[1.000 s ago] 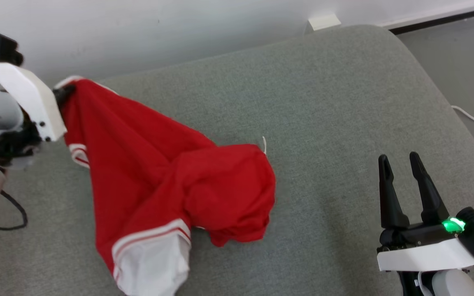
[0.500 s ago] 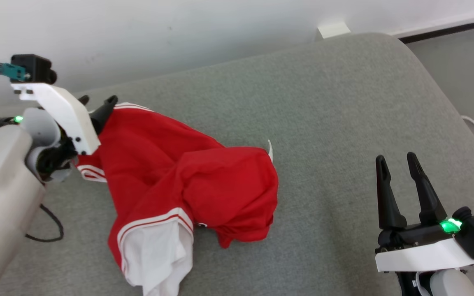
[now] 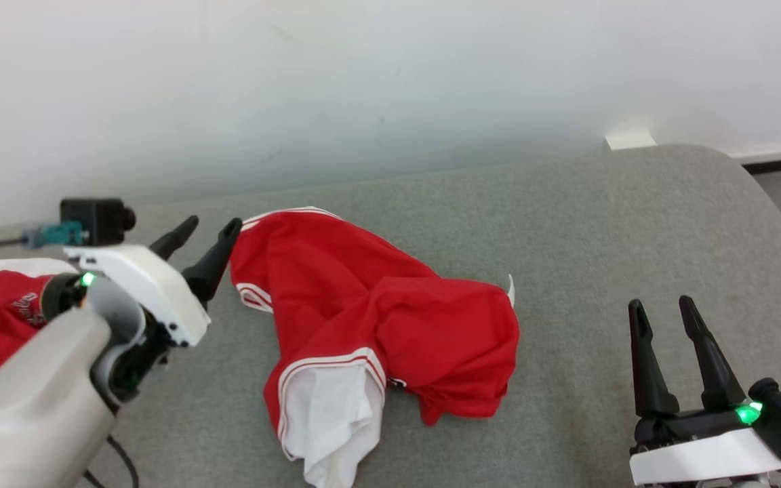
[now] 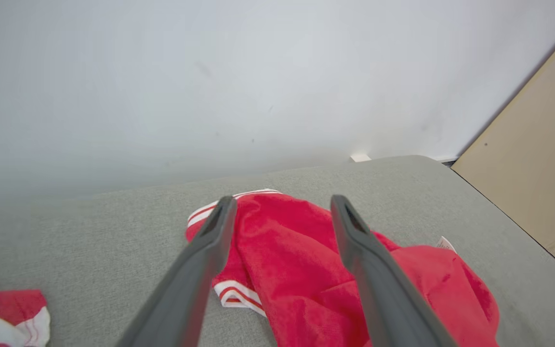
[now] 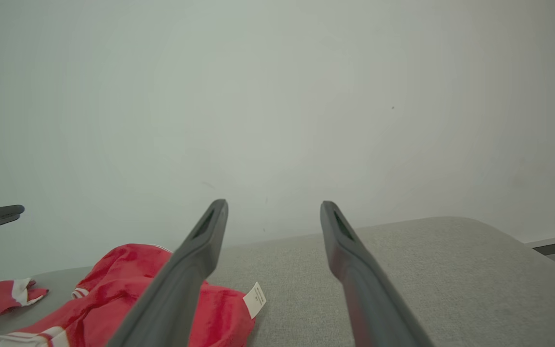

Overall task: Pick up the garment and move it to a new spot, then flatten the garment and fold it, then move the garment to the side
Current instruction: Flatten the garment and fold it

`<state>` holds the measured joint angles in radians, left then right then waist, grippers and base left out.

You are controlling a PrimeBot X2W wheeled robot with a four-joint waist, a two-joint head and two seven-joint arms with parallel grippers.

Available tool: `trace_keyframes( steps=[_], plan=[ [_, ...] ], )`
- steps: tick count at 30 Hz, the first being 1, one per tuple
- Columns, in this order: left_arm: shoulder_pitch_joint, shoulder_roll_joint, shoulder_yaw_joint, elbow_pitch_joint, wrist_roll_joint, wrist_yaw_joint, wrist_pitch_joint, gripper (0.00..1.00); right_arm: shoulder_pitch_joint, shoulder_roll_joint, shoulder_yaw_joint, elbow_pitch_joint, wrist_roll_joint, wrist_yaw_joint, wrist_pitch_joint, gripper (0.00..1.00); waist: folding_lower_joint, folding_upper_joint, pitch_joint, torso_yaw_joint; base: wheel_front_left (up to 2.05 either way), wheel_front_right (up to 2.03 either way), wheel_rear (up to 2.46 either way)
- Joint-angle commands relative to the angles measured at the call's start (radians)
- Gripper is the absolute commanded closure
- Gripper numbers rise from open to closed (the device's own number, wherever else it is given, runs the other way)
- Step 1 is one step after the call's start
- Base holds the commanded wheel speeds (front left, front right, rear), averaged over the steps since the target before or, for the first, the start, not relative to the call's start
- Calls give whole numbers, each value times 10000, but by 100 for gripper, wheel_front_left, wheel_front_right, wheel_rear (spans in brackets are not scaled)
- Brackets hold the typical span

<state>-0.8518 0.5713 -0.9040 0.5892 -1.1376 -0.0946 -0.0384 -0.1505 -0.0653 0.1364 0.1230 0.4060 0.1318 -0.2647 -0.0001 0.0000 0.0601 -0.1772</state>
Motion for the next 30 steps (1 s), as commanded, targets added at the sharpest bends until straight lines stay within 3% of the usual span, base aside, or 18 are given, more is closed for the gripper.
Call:
trace_keyframes(
  steps=[1, 4, 8, 12, 15, 21, 30],
  plan=[
    [497, 146, 154, -381, 109, 314, -640, 0, 201, -102, -35, 15, -75, -22, 10, 0, 1, 0, -311, 287, 0, 0, 0],
    [1481, 258, 328, -1131, 385, 1154, -1748, 0, 413, -181, -40, 36, -78, -22, 9, 0, 1, 0, -519, 385, 0, 0, 0],
    [2773, 307, 969, -2311, 970, 2425, -2255, 0, 592, -226, -66, -3, -48, -22, 9, 0, 1, 0, -642, 487, 0, 0, 0],
    [4430, -157, 2819, -4014, 2505, 3508, -2253, 0, 755, -350, -107, -31, -38, -22, 9, 0, 1, 0, -674, 606, 0, 0, 0],
    [5742, -754, 4098, -5093, 3752, 3798, -2257, 0, 792, -456, -107, -18, -34, -22, 9, 0, 1, 0, -674, 690, 0, 0, 0],
    [7755, -2266, 5629, -6056, 6116, 3387, -2258, 0, 973, -508, -136, 62, 32, -22, 9, 0, 1, 0, -602, 817, 0, 0, 0],
    [8596, -4072, 6938, -5705, 7712, 1920, -2260, 0, 888, -690, -70, 234, 69, -22, 9, 0, 1, 0, -589, 1034, 0, 0, 0]
  ],
)
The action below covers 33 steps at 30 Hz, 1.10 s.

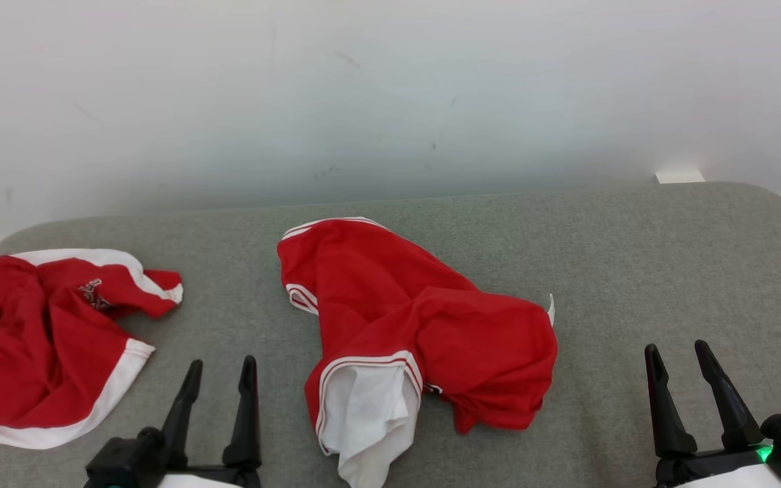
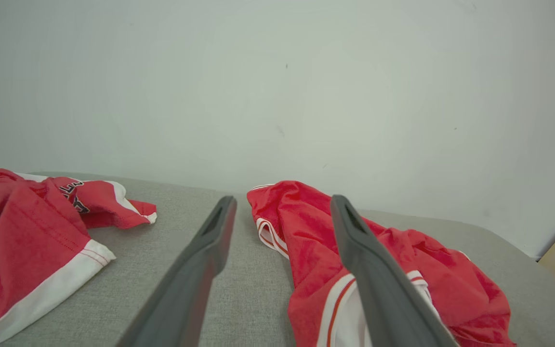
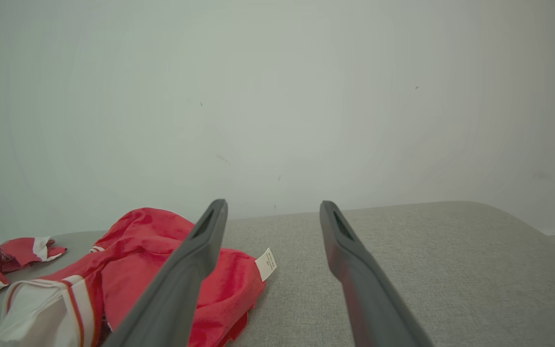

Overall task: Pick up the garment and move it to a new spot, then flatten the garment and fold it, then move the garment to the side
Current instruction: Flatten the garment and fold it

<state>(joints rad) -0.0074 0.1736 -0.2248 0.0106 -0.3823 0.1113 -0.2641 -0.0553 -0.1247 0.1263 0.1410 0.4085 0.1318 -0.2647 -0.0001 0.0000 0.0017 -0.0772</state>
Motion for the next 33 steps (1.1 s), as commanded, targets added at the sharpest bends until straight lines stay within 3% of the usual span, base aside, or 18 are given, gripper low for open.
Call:
trace_keyframes(
  steps=[1, 7, 11, 19, 23, 31, 32, 33],
  plan=[
    [125, -225, 250, 137, 291, -297, -3, 0, -147, -164, 91, 91, 50, -22, 9, 0, 1, 0, -3, 60, 0, 0, 0],
    [-74, -688, 646, 385, 712, -948, -3, 0, -876, -623, 594, 796, 611, -22, 32, 0, 1, 0, 102, 303, 0, 0, 0],
    [-342, -879, 764, 500, 1012, -1362, -4, 0, -2172, -1085, 1030, 1768, 1731, -22, 733, 0, 1, 0, 560, 659, 0, 0, 0],
    [-888, -1153, 758, 899, 1199, -1752, -4, 0, -4439, -1893, 1727, 4125, 4542, -22, 4233, 0, 1, 0, 1303, 1508, 0, 0, 0],
    [-1008, -1187, 834, 1001, 1208, -1803, -4, 0, -5017, -1886, 1777, 5084, 5694, -22, 5725, 0, 1, 0, 1424, 1805, 0, 0, 0],
    [-1178, -1215, 839, 1040, 1117, -1837, -4, 0, -5631, -1724, 1845, 6299, 7038, -22, 7611, 0, 1, 0, 1617, 2197, 0, 0, 0],
    [-1181, -1217, 822, 1025, 1081, -1821, -4, 0, -5628, -1707, 1885, 6317, 7146, -22, 7723, 4, 1, 0, 1621, 2220, 0, 0, 0],
    [-1173, -1216, 801, 1019, 1064, -1794, -4, 0, -5625, -1699, 1907, 6305, 7251, -22, 7755, 51, 1, 0, 1616, 2237, 0, 0, 0]
  ],
)
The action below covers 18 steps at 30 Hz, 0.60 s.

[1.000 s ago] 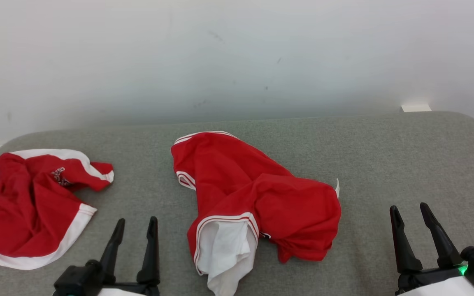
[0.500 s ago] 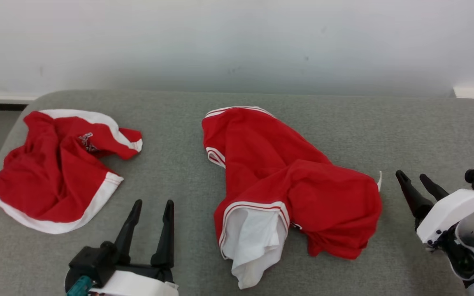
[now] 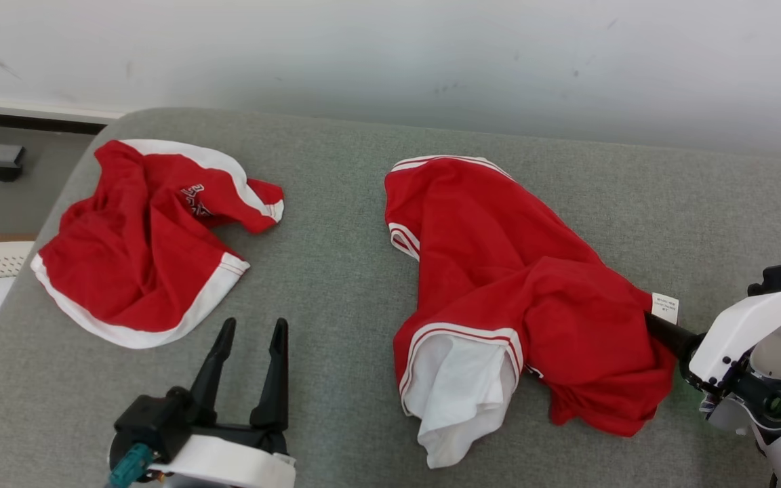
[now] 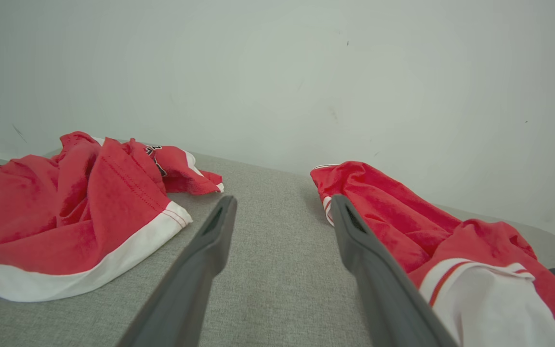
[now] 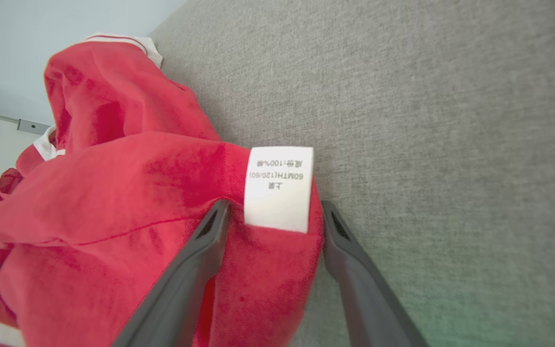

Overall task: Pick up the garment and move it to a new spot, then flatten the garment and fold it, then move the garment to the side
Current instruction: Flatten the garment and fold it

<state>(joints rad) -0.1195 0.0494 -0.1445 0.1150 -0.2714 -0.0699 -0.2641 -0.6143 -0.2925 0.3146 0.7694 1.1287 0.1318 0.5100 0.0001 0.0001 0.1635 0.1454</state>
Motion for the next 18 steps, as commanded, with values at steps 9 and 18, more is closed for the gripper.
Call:
trace_keyframes(
  steps=[9, 18],
  plan=[
    [203, 26, -33, 128, -160, 49, -4, 0, -167, -413, 334, -756, -194, -21, -1830, 100, -1, -1, -473, -336, 0, 0, 0],
    [472, 26, -99, 208, -310, 65, -4, 0, 460, -1814, 1609, -3786, -828, -22, -4241, 100, -1, -1, -914, -1314, 0, 0, 0]
  ],
)
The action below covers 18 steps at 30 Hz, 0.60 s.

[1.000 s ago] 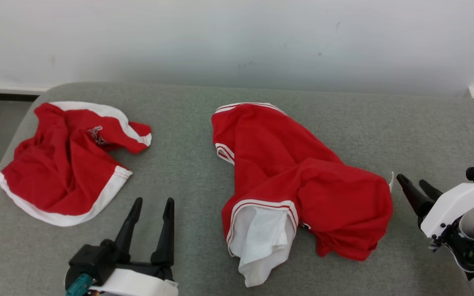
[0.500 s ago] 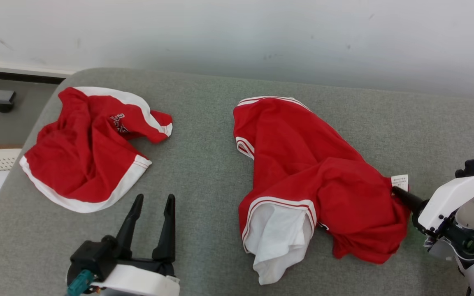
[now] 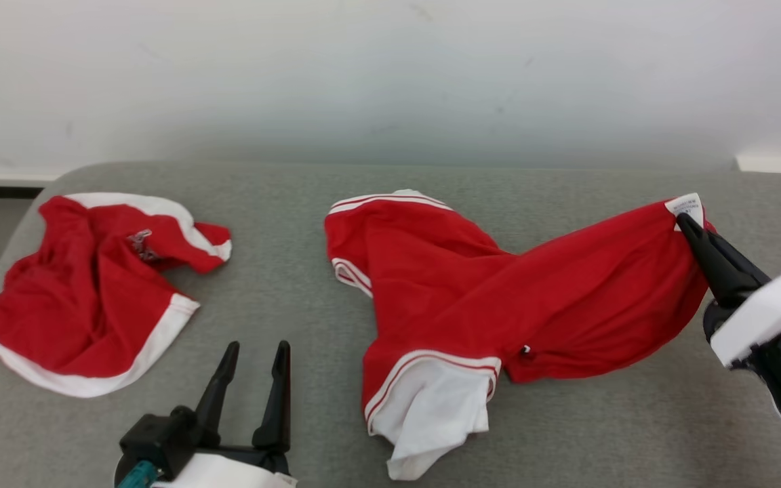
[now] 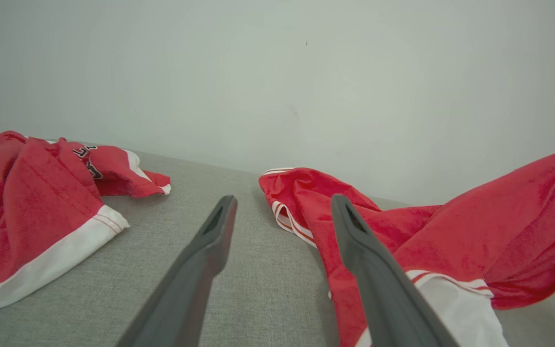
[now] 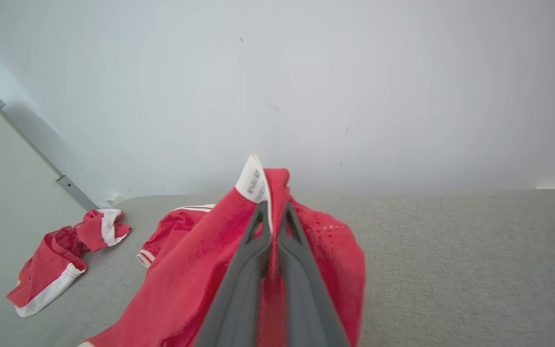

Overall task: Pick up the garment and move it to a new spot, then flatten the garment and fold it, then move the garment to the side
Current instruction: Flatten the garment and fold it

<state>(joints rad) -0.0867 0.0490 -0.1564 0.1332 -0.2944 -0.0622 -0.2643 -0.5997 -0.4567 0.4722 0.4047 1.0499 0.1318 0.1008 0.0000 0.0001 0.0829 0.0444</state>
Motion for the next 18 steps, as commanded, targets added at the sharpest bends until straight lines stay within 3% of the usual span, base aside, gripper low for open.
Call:
trace_keyframes(
  steps=[1, 7, 12, 13, 14, 15, 18],
  plan=[
    [159, 32, 22, 13, -83, 0, -2, 0, 512, -391, 87, -486, -105, -22, -436, 100, 0, -1, -119, -432, 0, 0, 0],
    [175, 31, 30, -42, 13, 14, -1, 0, 2566, -1318, 533, -2083, -426, -22, -1613, 100, 0, -1, 40, -1042, 0, 0, 0],
    [45, 33, 60, -17, 128, -58, -2, 0, 4159, -1260, 704, -1965, -428, -22, -2095, 100, 0, -1, 259, -1348, 0, 0, 0],
    [25, 31, 79, -3, 142, -56, -2, 0, 4387, -1165, 727, -1811, -418, -22, -2175, 84, 0, -1, 276, -1393, 0, 0, 0],
    [18, 33, 107, 4, 162, -60, -2, 0, 4544, -1051, 786, -1698, -383, -22, -2187, 53, 0, -1, 290, -1446, 0, 0, 0],
    [21, 33, 126, 27, 182, -72, -2, 0, 4658, -927, 870, -1582, -288, -22, -2133, 0, 0, -1, 299, -1502, 0, 0, 0],
    [2, 31, 121, 133, 167, -128, -2, 0, 4853, -833, 1159, -1258, -236, -22, -1952, 0, 0, -1, 276, -1584, 0, 0, 0]
  ],
)
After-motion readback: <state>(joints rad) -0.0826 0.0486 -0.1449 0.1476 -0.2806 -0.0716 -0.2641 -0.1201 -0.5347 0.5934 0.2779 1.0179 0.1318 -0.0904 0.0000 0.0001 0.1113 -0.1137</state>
